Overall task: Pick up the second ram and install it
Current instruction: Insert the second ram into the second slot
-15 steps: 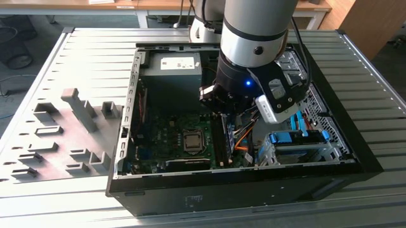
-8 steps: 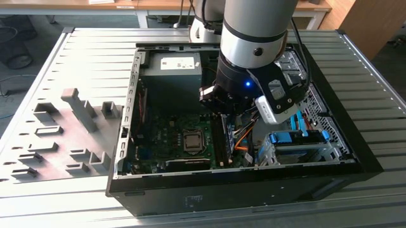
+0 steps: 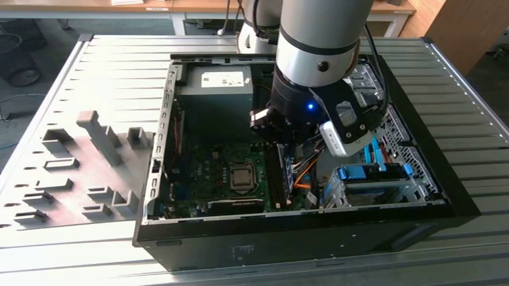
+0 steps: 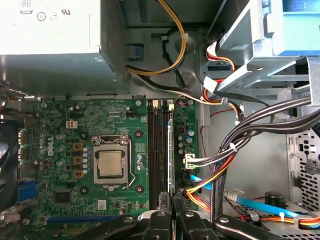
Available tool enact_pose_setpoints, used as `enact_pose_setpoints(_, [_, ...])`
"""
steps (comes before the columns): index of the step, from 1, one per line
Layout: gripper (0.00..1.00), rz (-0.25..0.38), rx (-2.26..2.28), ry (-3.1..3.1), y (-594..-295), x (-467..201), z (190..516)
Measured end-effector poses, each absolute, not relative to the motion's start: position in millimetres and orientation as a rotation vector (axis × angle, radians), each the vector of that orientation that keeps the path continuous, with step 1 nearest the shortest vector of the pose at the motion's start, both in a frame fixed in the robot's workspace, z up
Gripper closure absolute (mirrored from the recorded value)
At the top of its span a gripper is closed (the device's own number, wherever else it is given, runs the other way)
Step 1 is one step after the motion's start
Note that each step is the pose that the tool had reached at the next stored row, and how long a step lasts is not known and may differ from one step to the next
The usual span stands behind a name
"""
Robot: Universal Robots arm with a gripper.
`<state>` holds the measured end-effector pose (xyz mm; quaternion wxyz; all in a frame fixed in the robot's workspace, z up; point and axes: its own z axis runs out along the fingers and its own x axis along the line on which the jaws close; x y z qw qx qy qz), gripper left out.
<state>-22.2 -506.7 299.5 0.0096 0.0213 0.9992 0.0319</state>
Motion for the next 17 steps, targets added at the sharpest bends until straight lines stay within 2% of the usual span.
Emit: enact_pose_setpoints(17, [0.86,0.099,0.066,3.12,-506.7,-22.2,294.1])
